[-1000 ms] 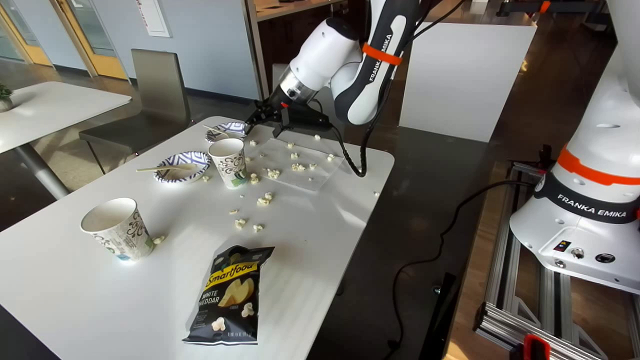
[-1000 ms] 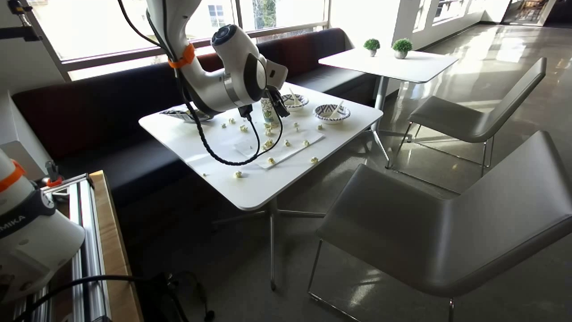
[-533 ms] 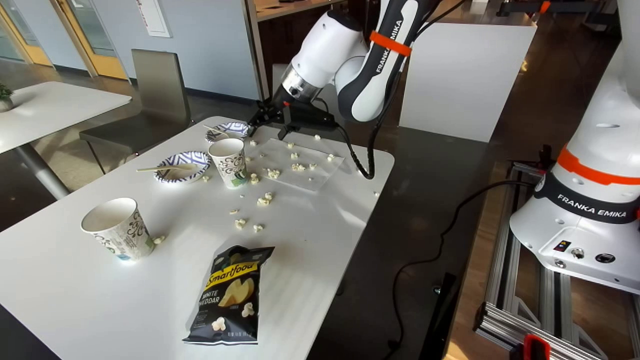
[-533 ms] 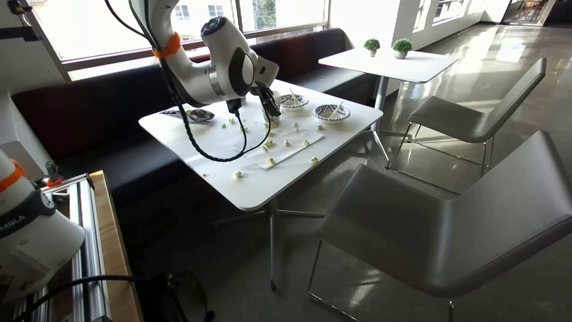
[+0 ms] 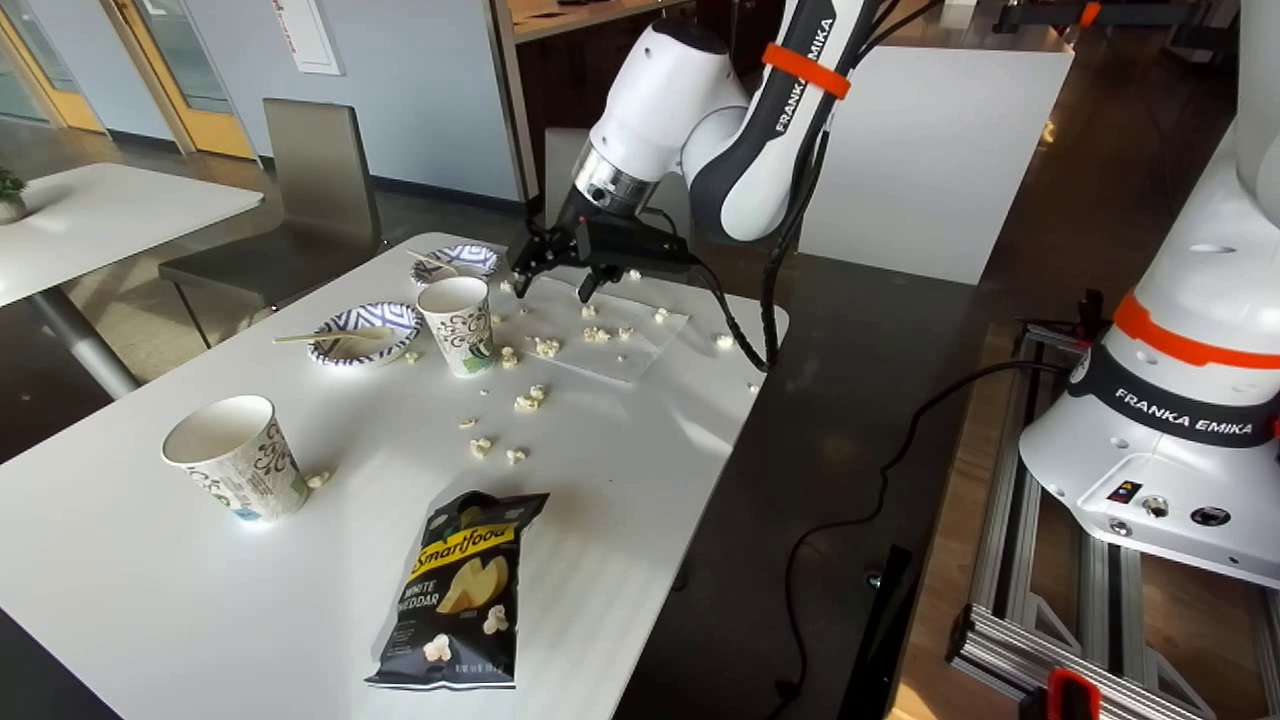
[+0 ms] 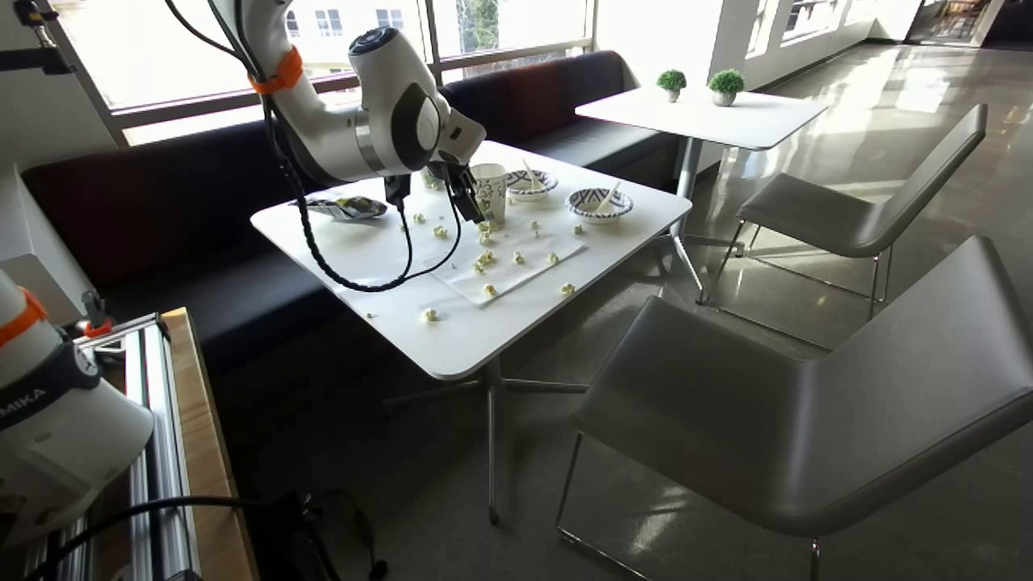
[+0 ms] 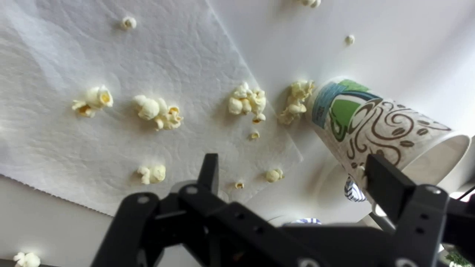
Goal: Put some pieces of popcorn into the paper cup on the right
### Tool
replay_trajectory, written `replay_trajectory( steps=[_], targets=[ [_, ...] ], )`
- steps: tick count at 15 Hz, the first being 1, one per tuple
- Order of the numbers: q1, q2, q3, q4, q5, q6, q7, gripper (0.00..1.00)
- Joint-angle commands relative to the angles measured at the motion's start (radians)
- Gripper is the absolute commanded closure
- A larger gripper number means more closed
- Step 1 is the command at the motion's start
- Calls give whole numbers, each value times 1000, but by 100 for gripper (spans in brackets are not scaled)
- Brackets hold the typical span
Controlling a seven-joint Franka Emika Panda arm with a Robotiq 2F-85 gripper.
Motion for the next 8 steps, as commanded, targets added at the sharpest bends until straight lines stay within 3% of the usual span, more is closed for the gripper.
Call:
replay_trajectory(
  steps=[1, 4, 8],
  targets=[
    [-90, -24, 86, -40, -8, -10, 12, 0],
    [-195, -26, 207, -50, -4, -35, 29, 0],
    [-400, 4, 450, -30, 19, -121, 25, 0]
  ],
)
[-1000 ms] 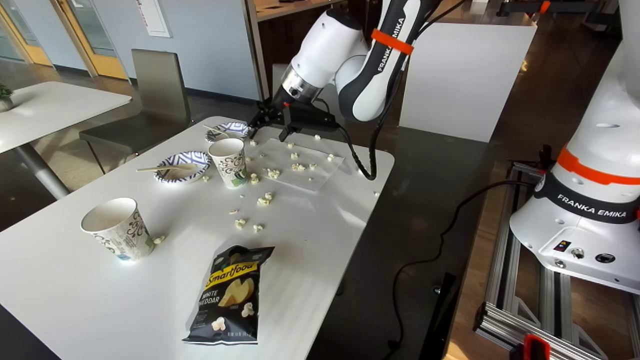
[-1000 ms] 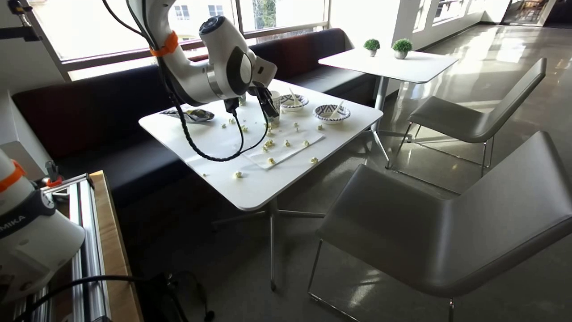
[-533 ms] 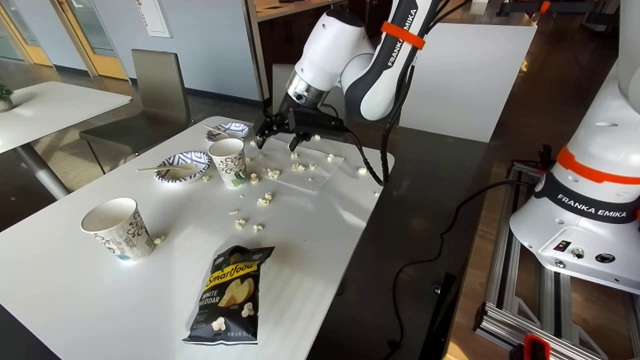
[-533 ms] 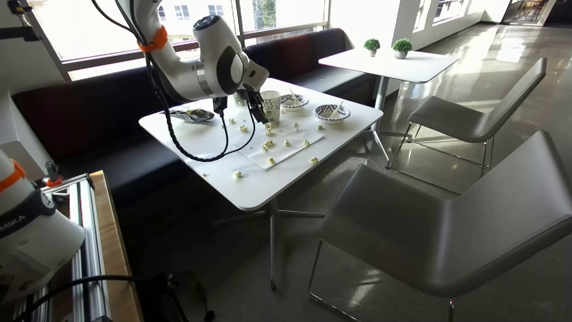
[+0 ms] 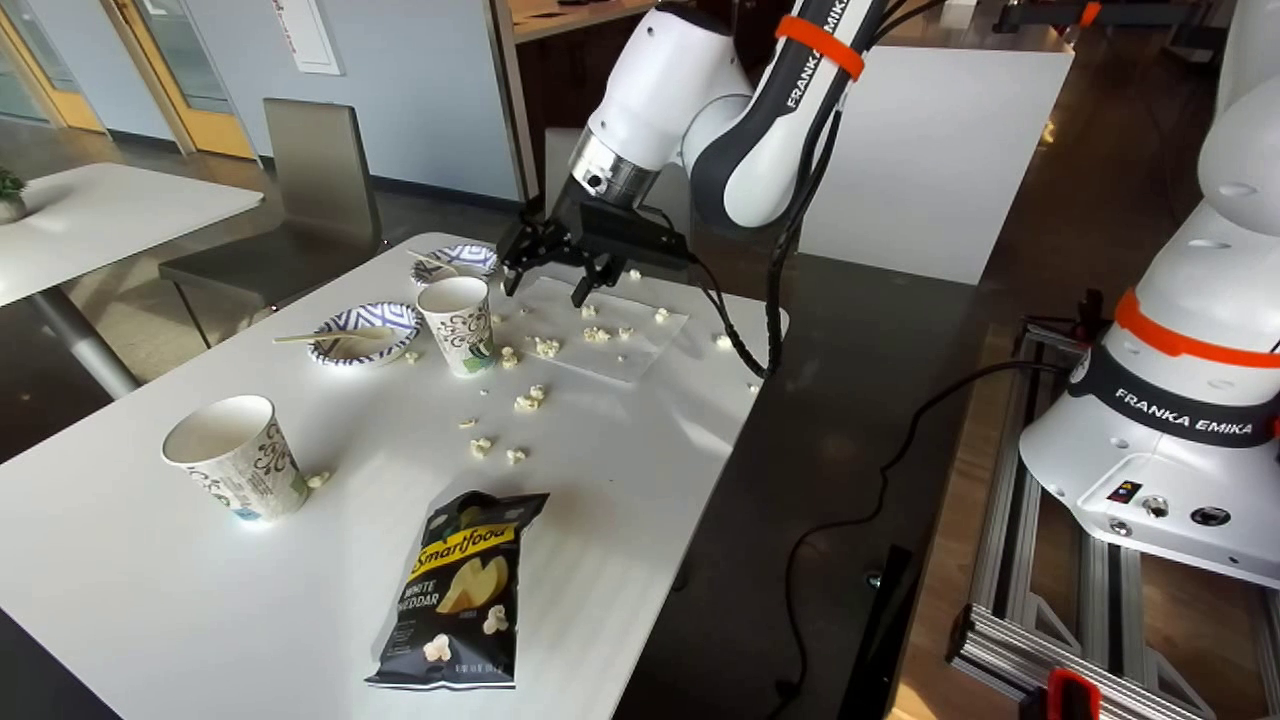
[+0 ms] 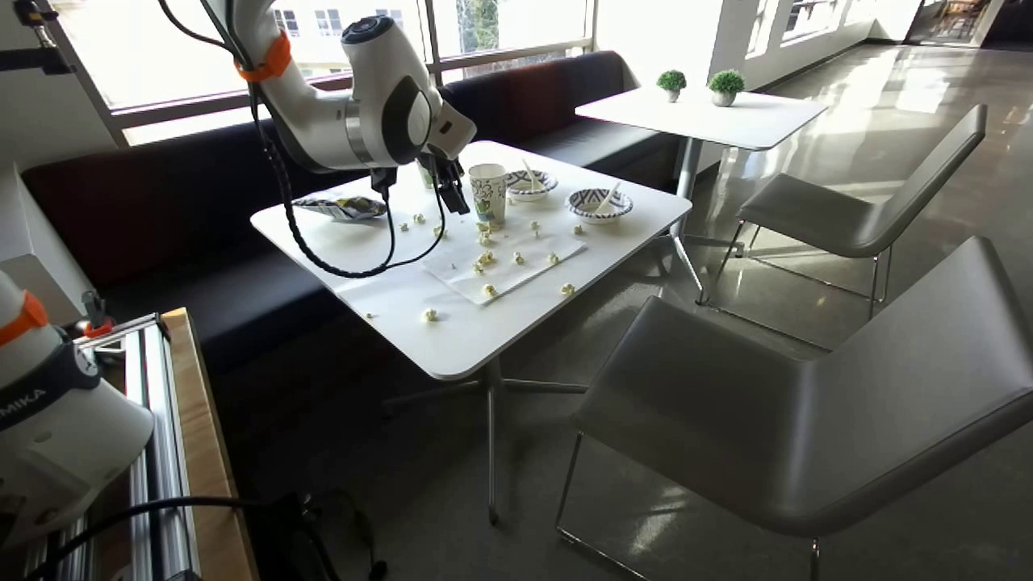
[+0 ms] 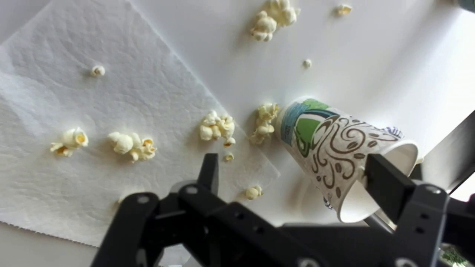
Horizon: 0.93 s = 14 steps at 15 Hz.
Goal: Put some pieces of popcorn into the paper cup on the right
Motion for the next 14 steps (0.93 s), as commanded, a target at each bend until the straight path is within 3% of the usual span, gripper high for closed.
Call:
replay_trajectory(
  steps=[1, 5, 9, 14],
  targets=[
    [-196, 18, 222, 8, 30, -99, -5, 0],
    [-361, 52, 381, 47, 74, -175, -42, 0],
    [-478, 167, 462, 106, 64, -194, -119, 0],
    [-503, 345, 505, 194, 62, -315, -241, 0]
  ],
)
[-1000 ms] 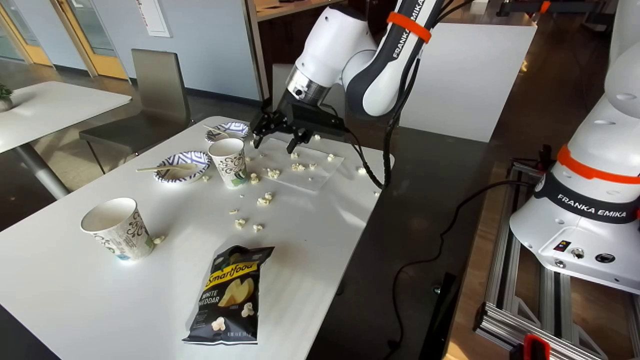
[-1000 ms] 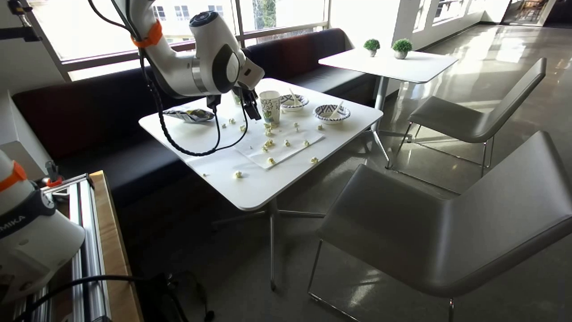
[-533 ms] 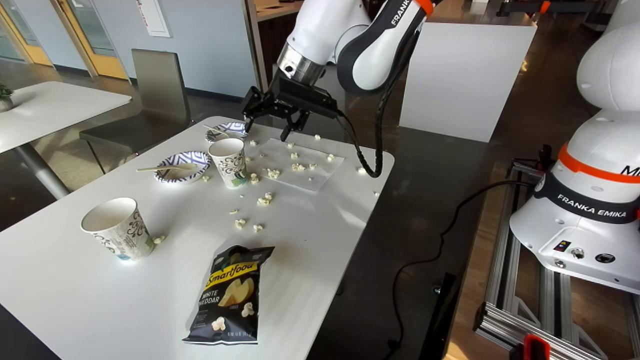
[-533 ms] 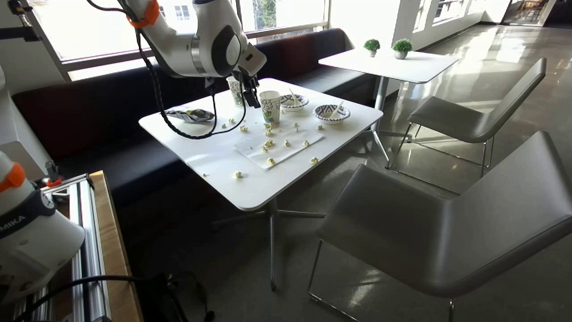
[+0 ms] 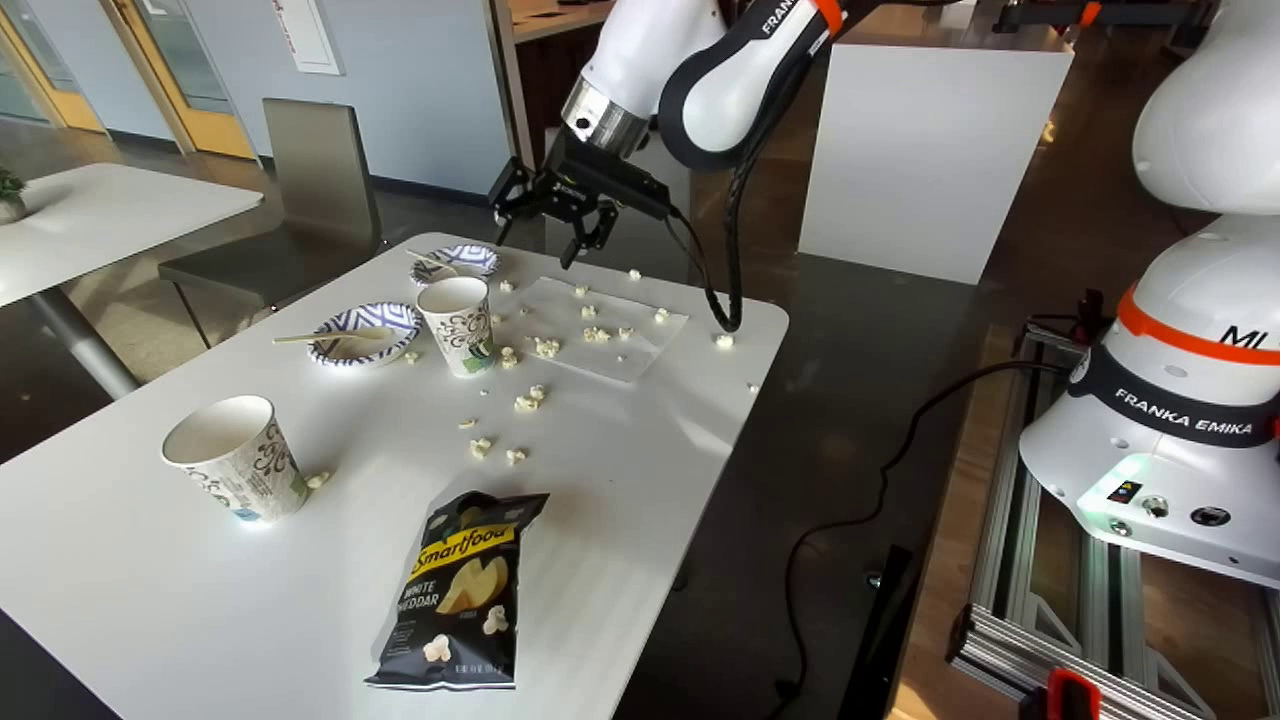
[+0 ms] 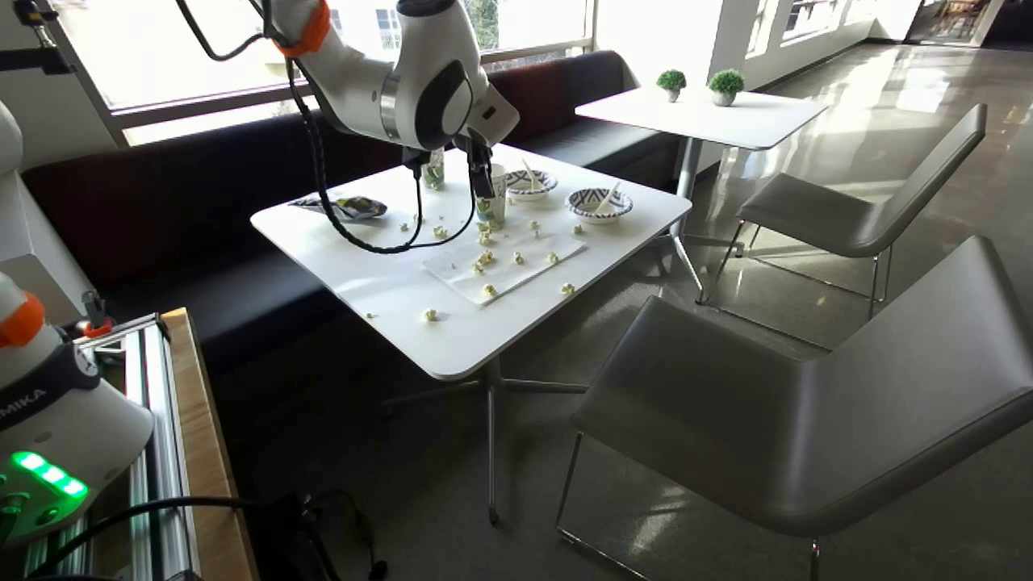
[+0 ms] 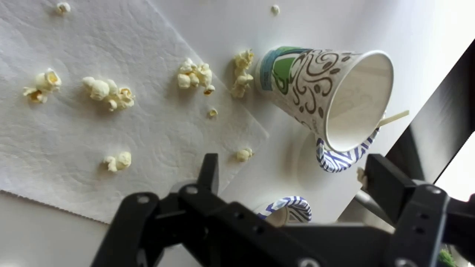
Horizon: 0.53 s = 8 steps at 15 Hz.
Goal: Put some pieces of popcorn into the paper cup on the right
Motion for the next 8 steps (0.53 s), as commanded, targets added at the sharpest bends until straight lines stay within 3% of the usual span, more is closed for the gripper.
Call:
replay_trajectory(
  steps=[1, 2, 3, 8],
  targets=[
    [-8, 176, 49, 94, 12, -111, -113, 0],
    [3, 190, 46, 111, 12, -133, -127, 0],
    [69, 153, 0, 109, 200, -114, -273, 0],
    [164, 173, -30, 168, 579, -128, -620, 0]
  ],
)
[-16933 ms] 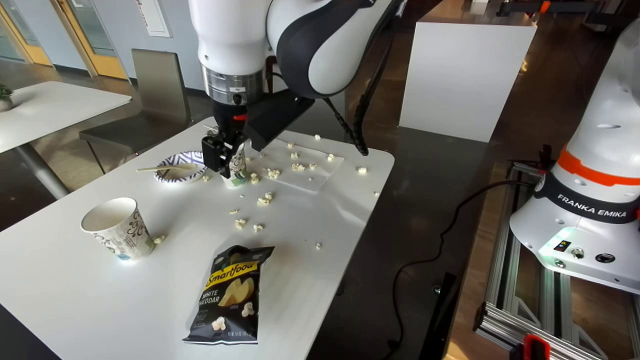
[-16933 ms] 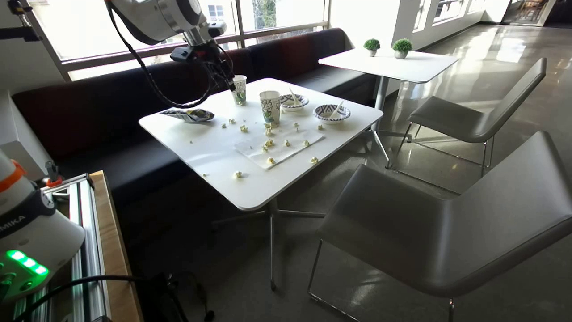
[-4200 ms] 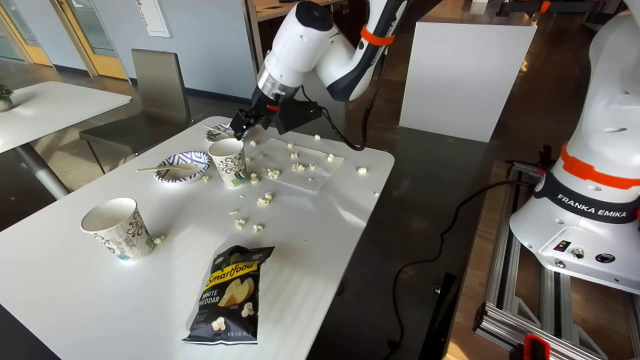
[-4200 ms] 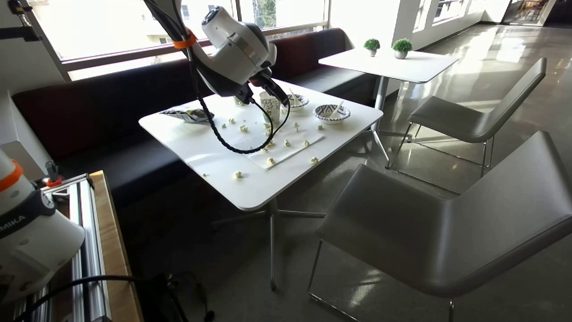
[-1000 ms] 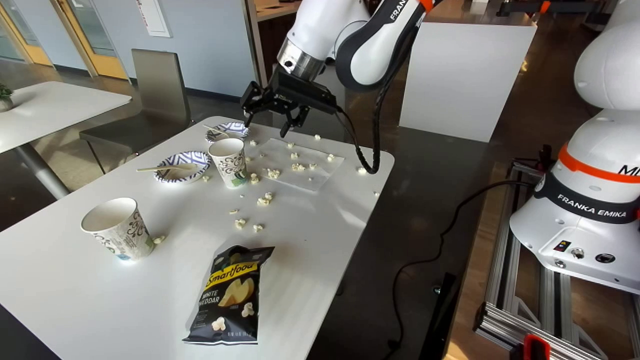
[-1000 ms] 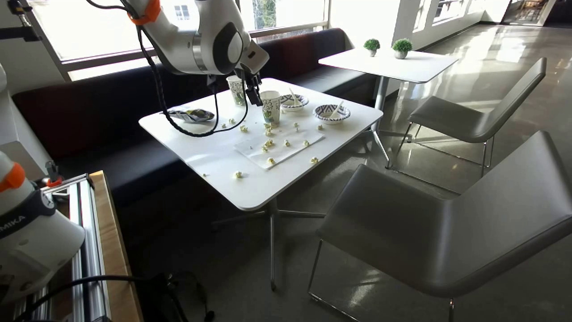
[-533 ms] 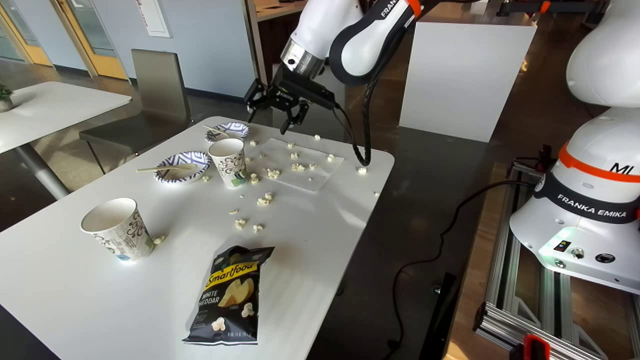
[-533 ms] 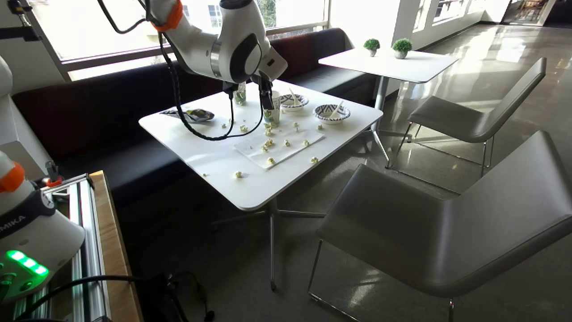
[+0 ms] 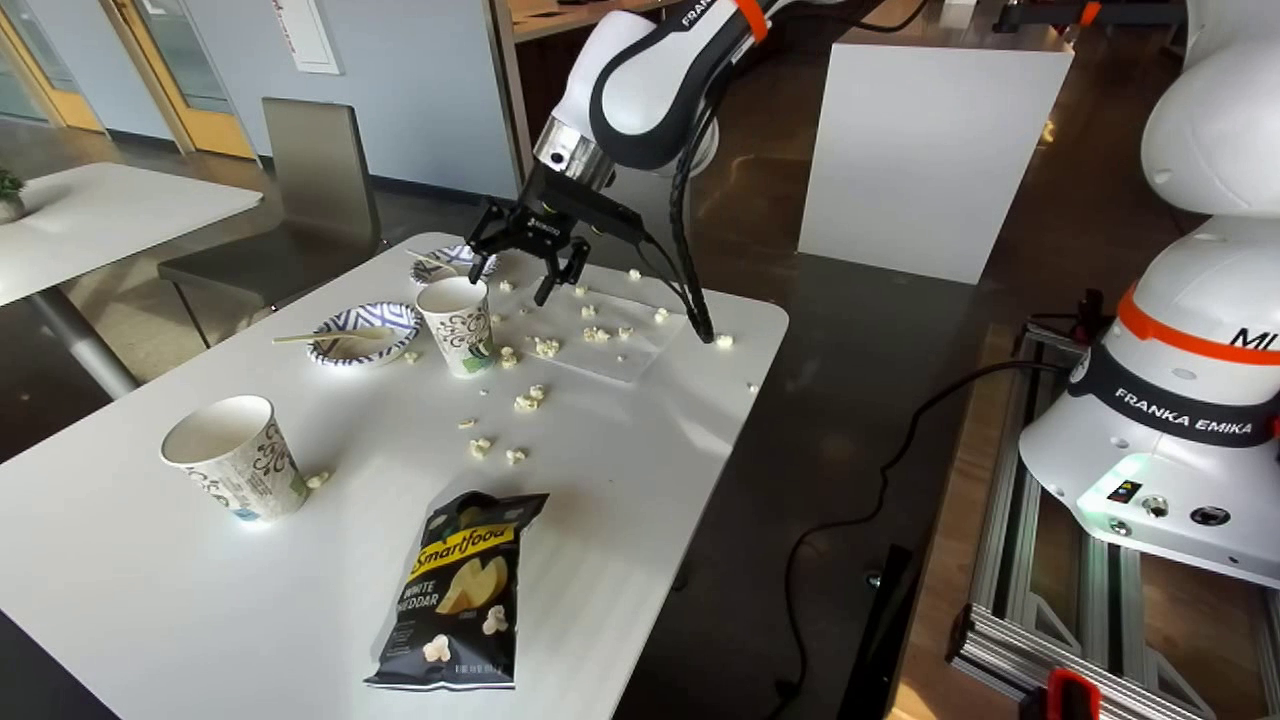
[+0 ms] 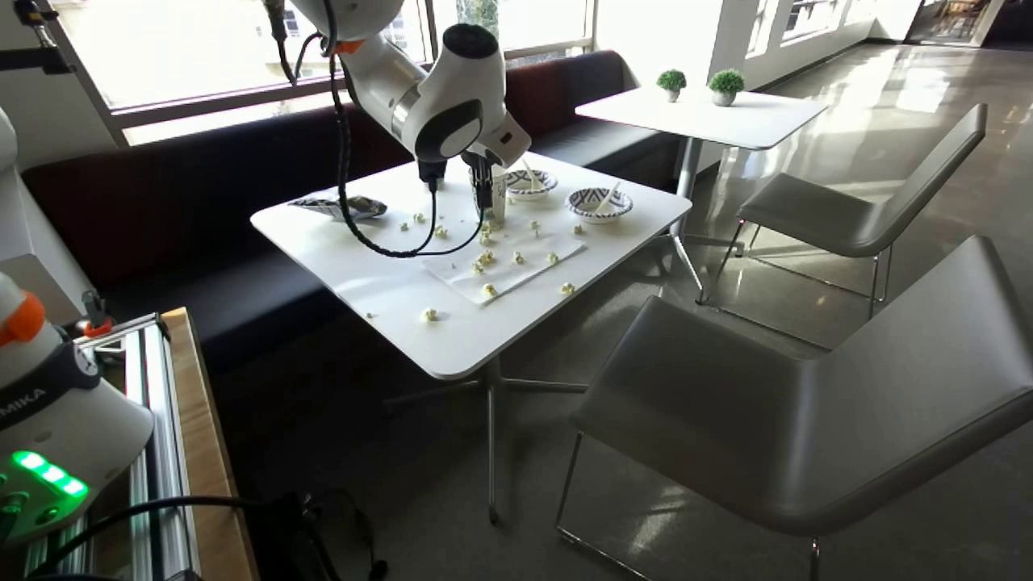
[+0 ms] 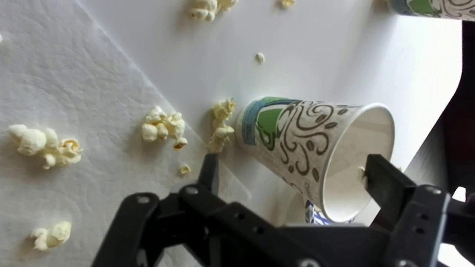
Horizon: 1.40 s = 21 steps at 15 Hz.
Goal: Put some pieces of popcorn into the paper cup on the right
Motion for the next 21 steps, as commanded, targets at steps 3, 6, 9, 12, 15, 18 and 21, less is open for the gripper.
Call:
replay_trajectory(
  steps=[3, 6, 9, 12, 15, 18, 21],
  targets=[
    [137, -2, -77, 80, 392, -48, -334, 0],
    [196, -9, -129, 103, 512, -57, -424, 0],
    [253, -38, -194, 113, 603, -96, -452, 0],
    [340, -99, -300, 111, 667, -153, -436, 0],
    [426, -164, -402, 94, 722, -206, -425, 0],
    [509, -217, -492, 87, 773, -262, -432, 0],
    [586, -264, -570, 78, 800, -307, -427, 0]
  ],
)
